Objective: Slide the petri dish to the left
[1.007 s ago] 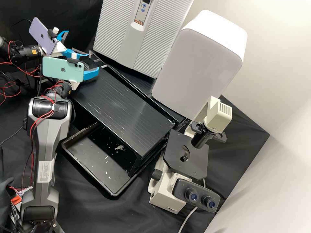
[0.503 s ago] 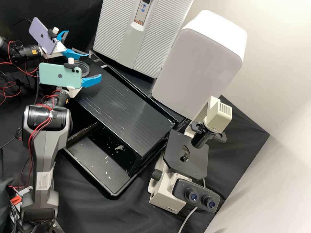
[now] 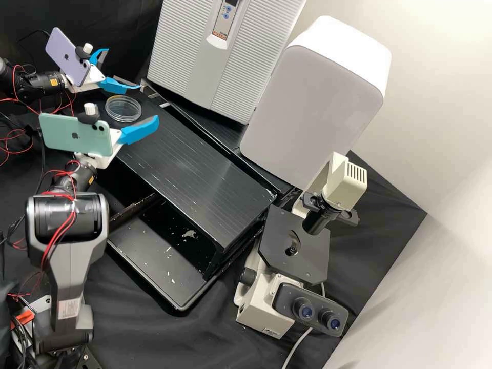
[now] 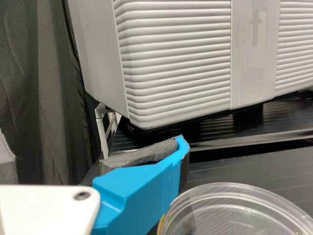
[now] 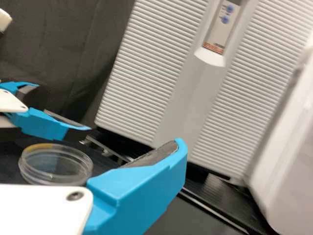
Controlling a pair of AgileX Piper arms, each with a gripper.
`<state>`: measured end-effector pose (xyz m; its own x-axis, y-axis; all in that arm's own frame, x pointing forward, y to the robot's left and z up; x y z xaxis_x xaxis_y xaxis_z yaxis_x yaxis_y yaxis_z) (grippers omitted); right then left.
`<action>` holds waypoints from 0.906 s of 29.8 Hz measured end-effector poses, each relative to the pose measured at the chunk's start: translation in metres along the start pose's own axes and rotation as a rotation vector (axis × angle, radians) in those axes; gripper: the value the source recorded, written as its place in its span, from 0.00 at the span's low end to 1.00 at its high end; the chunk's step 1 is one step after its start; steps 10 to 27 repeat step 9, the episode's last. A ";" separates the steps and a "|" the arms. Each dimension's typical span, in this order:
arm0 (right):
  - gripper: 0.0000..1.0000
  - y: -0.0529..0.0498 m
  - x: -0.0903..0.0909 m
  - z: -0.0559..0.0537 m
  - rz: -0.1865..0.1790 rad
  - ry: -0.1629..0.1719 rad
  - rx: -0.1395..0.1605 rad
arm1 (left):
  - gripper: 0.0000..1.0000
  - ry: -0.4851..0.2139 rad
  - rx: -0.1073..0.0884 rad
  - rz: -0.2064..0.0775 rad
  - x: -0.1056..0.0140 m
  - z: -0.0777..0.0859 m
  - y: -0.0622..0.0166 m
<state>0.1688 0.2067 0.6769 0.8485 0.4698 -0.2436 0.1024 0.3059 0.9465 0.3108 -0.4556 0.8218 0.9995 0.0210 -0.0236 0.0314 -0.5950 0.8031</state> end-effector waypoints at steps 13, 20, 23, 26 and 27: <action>1.00 0.005 -0.055 0.041 -0.077 -0.008 0.150 | 1.00 0.000 0.000 0.000 0.000 0.000 0.0000; 1.00 0.005 -0.055 0.041 -0.077 -0.008 0.150 | 1.00 0.000 0.000 0.000 0.000 0.000 0.0000; 1.00 0.005 -0.055 0.041 -0.077 -0.008 0.150 | 1.00 0.000 0.000 0.000 0.000 0.000 0.0000; 1.00 0.005 -0.055 0.041 -0.077 -0.008 0.150 | 1.00 0.000 0.000 0.000 0.000 0.000 0.0000; 1.00 0.005 -0.055 0.041 -0.077 -0.008 0.150 | 1.00 0.000 0.000 0.000 0.000 0.000 0.0000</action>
